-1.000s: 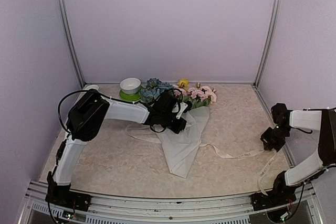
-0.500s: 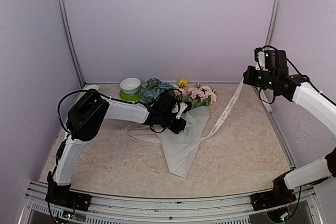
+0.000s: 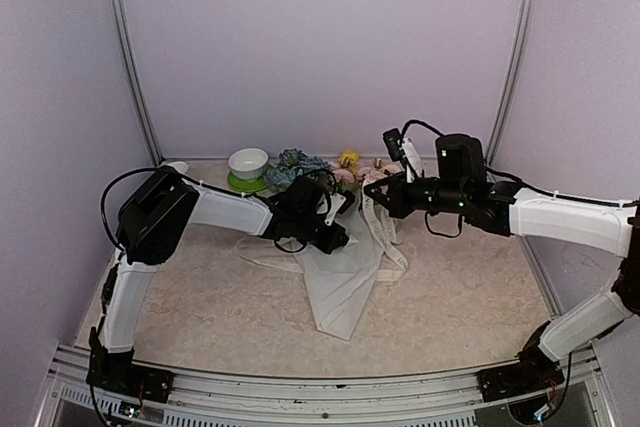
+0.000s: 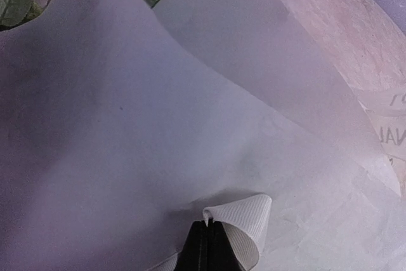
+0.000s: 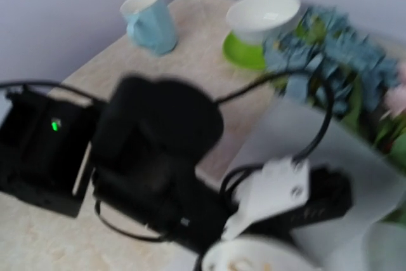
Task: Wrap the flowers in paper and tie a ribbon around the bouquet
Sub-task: Place the right side of the ribbon on the folded bouquet.
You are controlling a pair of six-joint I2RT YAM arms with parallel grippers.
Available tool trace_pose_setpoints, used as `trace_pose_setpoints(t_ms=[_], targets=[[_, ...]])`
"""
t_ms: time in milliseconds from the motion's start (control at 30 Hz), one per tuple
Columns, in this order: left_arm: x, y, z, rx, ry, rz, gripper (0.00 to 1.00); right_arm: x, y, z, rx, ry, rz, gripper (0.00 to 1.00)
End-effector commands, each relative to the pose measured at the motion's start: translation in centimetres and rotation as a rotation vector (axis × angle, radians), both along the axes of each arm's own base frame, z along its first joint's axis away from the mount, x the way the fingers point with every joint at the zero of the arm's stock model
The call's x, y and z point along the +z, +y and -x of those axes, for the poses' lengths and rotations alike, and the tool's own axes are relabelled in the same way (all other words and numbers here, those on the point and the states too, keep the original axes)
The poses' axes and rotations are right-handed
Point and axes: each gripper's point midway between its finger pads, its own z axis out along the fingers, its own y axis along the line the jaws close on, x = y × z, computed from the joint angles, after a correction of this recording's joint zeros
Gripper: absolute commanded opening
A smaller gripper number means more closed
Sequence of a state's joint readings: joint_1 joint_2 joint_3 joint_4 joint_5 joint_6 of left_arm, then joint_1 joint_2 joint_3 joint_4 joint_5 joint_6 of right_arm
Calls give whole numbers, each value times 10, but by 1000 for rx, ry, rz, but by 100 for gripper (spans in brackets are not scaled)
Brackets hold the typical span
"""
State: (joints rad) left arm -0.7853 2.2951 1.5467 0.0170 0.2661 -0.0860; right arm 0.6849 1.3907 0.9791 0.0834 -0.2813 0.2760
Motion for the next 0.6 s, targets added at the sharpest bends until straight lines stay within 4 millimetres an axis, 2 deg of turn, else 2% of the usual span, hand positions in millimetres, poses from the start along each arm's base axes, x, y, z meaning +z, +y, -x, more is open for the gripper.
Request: trace_pose_setpoints(t_ms=[0,100,167,300,400,467,567], targets=[[32,-3,-1,-5,-22,86,0,-24,22,1,78,102,-93,0],[34,-1,-3,11,-11,107,0,-55,32,1,110,185,-91,0],[37,1,-3,19,-3,128,0,-77,31,-6,70,232,-74,0],[60,6,-1,21,-12,208,0,-123,26,-23,-2,384,-46,0],[83,13,0,37,-34,229,0,-139,25,-36,-21,433,-49,0],[99,20,6,39,-60,231,0,-141,25,-44,-32,434,-59,0],[122,26,25,4,-111,216,0,-147,30,-53,-11,451,-54,0]])
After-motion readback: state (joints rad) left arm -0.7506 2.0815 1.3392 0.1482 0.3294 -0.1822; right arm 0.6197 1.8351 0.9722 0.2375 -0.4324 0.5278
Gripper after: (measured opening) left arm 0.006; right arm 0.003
